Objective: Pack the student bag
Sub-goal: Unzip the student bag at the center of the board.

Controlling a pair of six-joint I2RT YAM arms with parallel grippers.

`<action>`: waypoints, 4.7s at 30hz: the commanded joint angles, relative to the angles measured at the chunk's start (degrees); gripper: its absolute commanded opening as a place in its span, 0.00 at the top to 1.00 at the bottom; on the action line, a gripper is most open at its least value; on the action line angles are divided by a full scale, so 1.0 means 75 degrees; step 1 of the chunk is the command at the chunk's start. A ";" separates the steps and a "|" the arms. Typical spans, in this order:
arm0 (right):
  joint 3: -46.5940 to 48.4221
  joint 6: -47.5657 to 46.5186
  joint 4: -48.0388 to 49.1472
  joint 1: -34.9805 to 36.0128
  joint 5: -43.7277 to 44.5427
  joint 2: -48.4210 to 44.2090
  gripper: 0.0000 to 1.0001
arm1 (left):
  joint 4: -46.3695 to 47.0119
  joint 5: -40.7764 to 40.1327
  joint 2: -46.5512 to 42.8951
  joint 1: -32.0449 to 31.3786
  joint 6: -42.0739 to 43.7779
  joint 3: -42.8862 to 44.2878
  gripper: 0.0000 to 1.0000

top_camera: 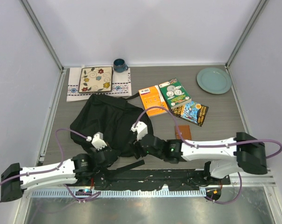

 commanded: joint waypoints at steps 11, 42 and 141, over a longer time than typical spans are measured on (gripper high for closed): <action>0.1990 -0.2017 -0.1506 0.0011 -0.0389 0.2406 0.44 | -0.1147 -0.0226 -0.2293 0.0005 0.0082 -0.0385 1.00; 0.1627 -0.1736 -0.0862 -0.0739 -0.1748 0.1879 0.51 | -0.0433 -0.0039 -0.0196 0.0017 0.0281 0.0096 1.00; -0.0025 -0.0107 0.0919 -0.1747 0.0266 0.0157 0.99 | -0.2717 0.0161 -0.0161 -0.0100 0.1428 0.2554 0.06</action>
